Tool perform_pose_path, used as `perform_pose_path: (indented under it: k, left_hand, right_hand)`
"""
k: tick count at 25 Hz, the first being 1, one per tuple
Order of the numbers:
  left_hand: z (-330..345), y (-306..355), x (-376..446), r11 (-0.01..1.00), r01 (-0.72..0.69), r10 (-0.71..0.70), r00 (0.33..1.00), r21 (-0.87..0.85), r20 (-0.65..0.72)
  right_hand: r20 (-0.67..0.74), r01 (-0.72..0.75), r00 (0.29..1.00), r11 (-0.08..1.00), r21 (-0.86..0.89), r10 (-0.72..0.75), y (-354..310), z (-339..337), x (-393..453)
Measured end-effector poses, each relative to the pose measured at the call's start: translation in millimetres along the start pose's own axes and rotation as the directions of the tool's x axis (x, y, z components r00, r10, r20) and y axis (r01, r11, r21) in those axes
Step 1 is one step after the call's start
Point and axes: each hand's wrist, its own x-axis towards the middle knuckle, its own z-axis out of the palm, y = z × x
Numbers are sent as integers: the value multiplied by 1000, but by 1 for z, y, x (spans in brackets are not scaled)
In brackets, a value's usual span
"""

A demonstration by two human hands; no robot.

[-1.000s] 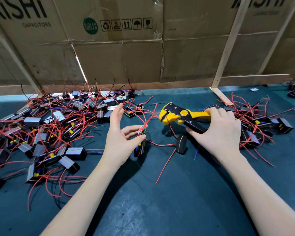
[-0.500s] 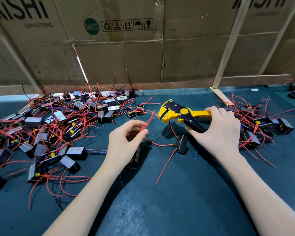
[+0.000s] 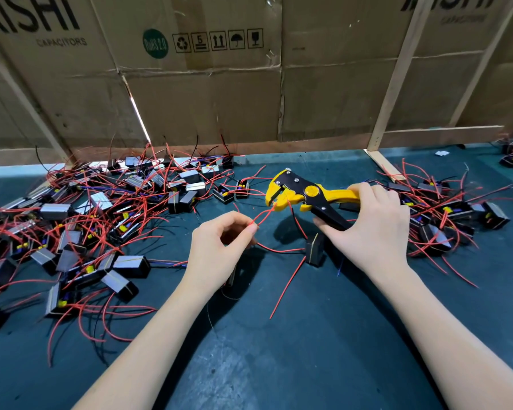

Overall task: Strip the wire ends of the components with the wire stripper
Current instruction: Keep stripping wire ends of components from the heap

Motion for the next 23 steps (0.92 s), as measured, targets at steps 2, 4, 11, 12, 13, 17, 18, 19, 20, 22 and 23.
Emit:
perform_pose_path:
  k: [2,4,11,12,13,17,18,19,20,22,23]
  left_hand:
    - [0,0,0,1000,10,-10,1000,9,-17]
    - [-1,0,1,1000,27,-27,999,8,-34]
    - [-1,0,1,999,6,-6,1000,37,7]
    - [-1,0,1,999,6,-6,1000,37,8]
    - [-1,0,1,999,7,-7,1000,37,10]
    - [-1,0,0,1000,5,-5,1000,19,18]
    - [-1,0,0,1000,5,-5,1000,11,13]
    - [-1,-1,1,1000,4,-4,1000,2,-1]
    - [-1,-1,0,1000,9,-9,1000,-10,-22]
    - [0,-3,0,997,70,-73,995,-44,-69]
    - [0,-4,2,990,117,-123,989,-77,-81]
  right_hand:
    - [-4,9,1000,1000,2,-9,0,-1,0]
    - [-6,17,1000,1000,-1,-17,1,-1,0]
    - [-11,48,999,998,-32,-48,3,-3,2]
    - [-14,50,999,998,-38,-51,4,-4,3]
    - [-17,49,999,998,-43,-49,4,-5,3]
    - [-32,55,998,997,-56,-57,2,-7,5]
    - [-59,54,997,997,-52,-57,1,-8,5]
    - [-93,47,994,998,-40,-51,1,-8,5]
    - [-114,42,992,999,-25,-45,1,-8,5]
    - [-106,43,993,999,-22,-45,3,-5,5]
    - [-100,46,994,998,-49,-50,5,-2,5]
